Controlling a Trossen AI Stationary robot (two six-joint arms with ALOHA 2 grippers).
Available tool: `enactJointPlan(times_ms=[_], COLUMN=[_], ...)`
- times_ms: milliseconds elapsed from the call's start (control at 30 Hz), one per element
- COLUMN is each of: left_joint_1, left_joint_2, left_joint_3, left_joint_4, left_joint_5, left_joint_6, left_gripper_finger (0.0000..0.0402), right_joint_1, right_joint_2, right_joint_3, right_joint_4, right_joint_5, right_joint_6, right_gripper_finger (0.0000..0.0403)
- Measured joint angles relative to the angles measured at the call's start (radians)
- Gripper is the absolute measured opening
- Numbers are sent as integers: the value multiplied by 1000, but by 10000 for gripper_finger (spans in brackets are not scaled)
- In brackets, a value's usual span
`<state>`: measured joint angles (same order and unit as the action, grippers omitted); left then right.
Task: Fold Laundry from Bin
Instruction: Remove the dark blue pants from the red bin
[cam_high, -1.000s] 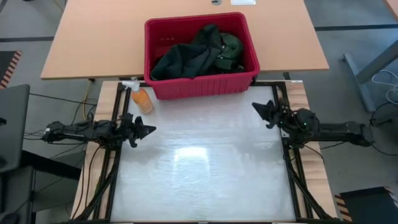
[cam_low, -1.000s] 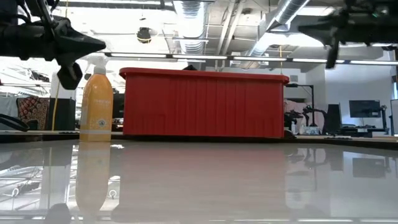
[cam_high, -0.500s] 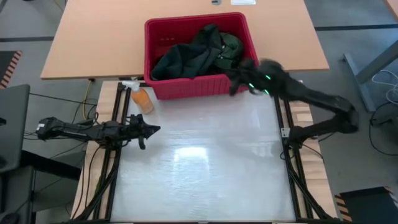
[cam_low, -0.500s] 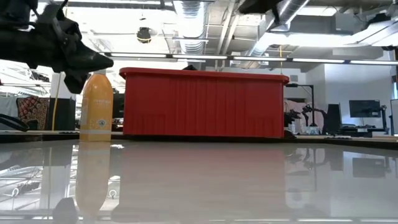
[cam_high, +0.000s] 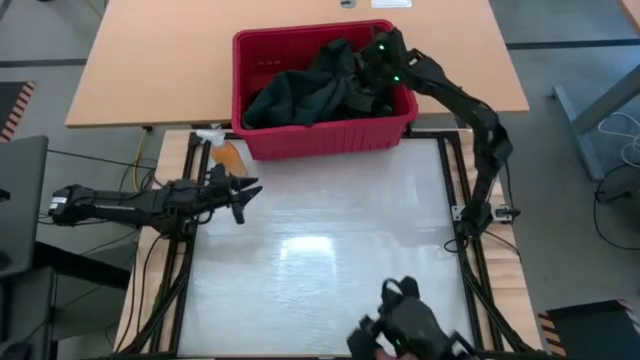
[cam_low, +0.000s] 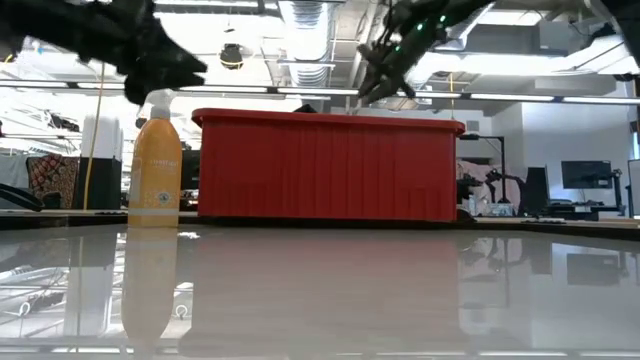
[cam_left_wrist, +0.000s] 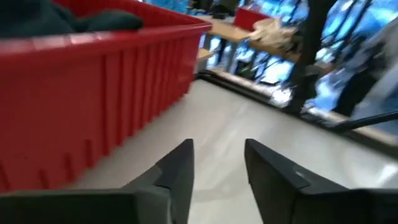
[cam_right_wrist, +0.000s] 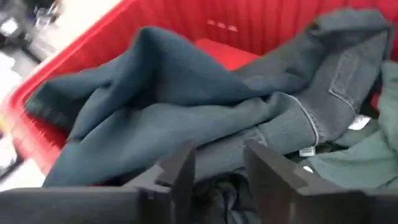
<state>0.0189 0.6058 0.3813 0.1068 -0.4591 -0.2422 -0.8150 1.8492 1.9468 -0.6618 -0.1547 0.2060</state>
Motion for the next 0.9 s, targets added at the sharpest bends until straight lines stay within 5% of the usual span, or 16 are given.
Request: enactJointPlan(times_ms=[367,700,800,900], left_joint_1=[21,23,23,23], left_joint_2=[290,283,271,252], left_joint_3=[197,199,199,199], left_joint_4=[-21,-22,-37,-71], left_joint_5=[-27,-20,-19,-16], left_joint_6=[107,114,113,93], left_gripper_finger=[185,185,185,185], right_joint_1=[-31,-31,-26,-19], right_joint_2=[221,305,328,331], right_joint_3=[53,53,53,53], right_joint_4=[14,84,145,194], right_joint_5=[21,-1,-32,-61], right_joint_6=[85,198,215,204], right_gripper_finger=[225,215,181,96])
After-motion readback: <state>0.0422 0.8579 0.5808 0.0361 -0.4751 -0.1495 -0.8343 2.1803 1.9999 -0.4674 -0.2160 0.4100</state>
